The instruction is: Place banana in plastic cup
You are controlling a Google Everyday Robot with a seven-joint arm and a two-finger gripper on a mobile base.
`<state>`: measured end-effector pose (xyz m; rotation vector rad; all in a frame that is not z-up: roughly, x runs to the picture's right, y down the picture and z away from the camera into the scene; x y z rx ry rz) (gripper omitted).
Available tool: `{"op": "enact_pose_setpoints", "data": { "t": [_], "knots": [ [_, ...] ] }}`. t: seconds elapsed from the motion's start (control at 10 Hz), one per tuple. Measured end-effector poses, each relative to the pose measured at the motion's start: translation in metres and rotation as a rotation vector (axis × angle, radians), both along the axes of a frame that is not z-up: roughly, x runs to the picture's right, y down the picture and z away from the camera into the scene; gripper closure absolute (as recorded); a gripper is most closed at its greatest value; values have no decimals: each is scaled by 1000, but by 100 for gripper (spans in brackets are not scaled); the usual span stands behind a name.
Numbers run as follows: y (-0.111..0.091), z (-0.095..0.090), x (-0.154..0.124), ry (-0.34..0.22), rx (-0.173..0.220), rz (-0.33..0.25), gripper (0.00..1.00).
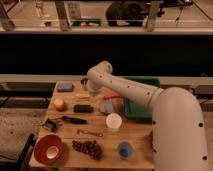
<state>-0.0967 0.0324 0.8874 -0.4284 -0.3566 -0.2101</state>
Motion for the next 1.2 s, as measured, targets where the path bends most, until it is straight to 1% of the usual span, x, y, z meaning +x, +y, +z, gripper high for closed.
{"op": "enact_pose_setpoints", "data": {
  "t": [0.2, 0.5, 0.8, 1.0, 1.2],
  "knots": [
    [-2, 4, 0, -4, 14, 3, 20],
    [-7, 13, -1, -8, 18, 40, 20],
    [-12, 28, -1, -13, 11, 98, 20],
    [-11, 40, -4, -22, 2, 117, 20],
    [-9, 50, -7, -27, -5, 124, 20]
  ]
}}
